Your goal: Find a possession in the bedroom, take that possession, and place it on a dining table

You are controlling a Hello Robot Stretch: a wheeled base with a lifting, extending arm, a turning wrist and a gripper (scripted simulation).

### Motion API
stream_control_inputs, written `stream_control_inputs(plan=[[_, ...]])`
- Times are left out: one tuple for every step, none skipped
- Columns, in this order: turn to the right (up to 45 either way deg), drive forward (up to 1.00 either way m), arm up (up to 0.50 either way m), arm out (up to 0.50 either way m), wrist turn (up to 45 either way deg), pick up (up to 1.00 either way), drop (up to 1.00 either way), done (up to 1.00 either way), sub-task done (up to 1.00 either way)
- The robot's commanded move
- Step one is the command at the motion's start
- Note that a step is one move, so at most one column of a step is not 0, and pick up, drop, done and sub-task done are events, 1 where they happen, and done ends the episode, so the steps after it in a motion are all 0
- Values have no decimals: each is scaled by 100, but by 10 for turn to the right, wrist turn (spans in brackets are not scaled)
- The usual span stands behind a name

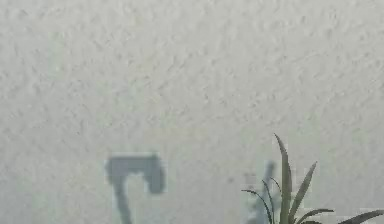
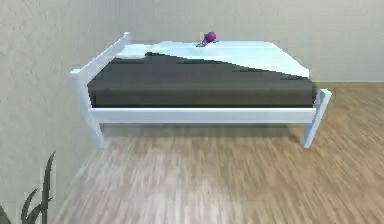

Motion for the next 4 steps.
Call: stream_control_inputs(plan=[[450,0,0,0,0,0,0,0,0],[450,0,0,0,0,0,0,0,0],[450,0,0,0,0,0,0,0,0],[360,0,0,0,0,0,0,0,0]])
